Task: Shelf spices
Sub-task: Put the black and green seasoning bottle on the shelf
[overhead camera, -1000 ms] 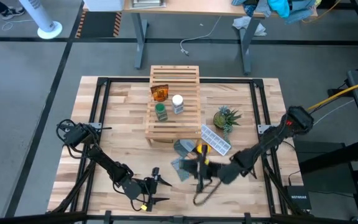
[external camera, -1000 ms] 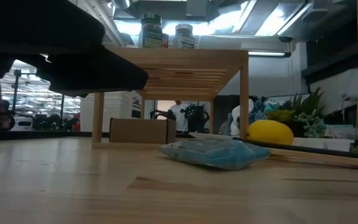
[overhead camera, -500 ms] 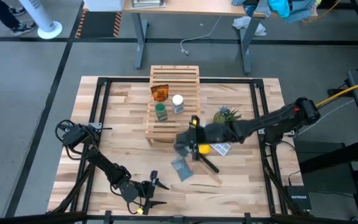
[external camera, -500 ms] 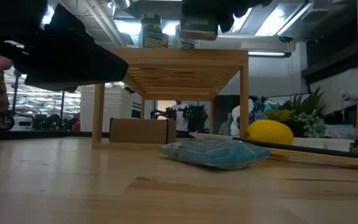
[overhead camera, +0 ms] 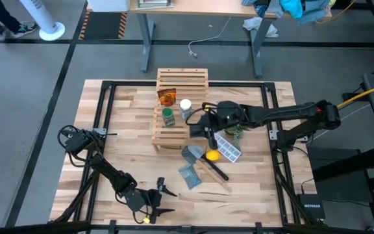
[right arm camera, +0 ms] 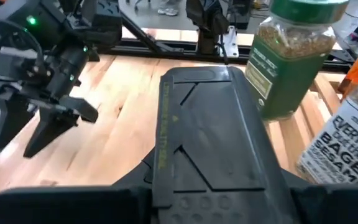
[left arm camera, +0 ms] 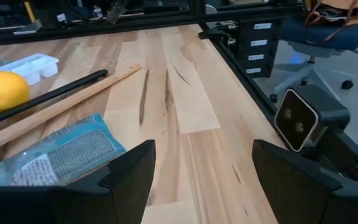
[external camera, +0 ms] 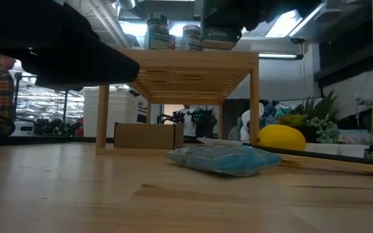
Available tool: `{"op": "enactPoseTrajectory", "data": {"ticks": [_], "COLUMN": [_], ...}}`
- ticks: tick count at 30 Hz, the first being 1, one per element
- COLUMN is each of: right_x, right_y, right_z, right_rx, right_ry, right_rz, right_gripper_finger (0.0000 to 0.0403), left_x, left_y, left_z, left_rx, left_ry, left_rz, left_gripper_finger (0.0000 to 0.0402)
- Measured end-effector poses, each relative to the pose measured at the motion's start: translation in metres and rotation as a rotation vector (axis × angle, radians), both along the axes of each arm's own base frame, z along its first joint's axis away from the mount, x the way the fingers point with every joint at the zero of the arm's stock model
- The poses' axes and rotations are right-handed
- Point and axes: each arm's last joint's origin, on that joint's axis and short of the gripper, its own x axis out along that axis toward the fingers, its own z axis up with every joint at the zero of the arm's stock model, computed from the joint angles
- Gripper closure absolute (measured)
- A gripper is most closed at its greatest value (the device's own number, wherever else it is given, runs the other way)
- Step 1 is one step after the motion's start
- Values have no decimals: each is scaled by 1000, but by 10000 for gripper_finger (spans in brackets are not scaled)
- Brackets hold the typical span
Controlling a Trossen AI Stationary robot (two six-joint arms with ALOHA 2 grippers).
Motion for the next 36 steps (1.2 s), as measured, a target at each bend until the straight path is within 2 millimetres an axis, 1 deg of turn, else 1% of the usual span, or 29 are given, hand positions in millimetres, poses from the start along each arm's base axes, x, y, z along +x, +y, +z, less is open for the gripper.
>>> {"op": "enactPoseTrajectory", "data": {"ticks": [7,11,17,24,28,33,34,36], "right_x": [-3,-4,-4,-5,-7,-8,-8,-7], "right_y": [-20,-25,-24,-24,-24,-24,-24,-25], "right_z": [-2,-3,-4,-6,-14,-18,-18,-17], "right_rx": [-3,-22,-76,-94,-93,-97,-98,-100], "right_ry": [12,21,12,25,47,46,42,32], "right_rz": [39,44,74,87,83,68,63,44], "right_gripper_finger": [299,299,299,299,299,299,297,271], "left_x": [1,2,3,4,4,4,4,4], "left_y": [2,2,4,4,4,4,4,4], "left_z": [0,1,1,3,3,3,3,3], "left_rx": [2,4,-5,-25,-23,-24,-24,-25], "left_ry": [-8,-15,-18,-36,-38,-38,-38,-38], "left_rz": [25,48,69,69,68,69,69,69], "left_gripper_finger": [141,141,141,141,141,141,141,141]}}
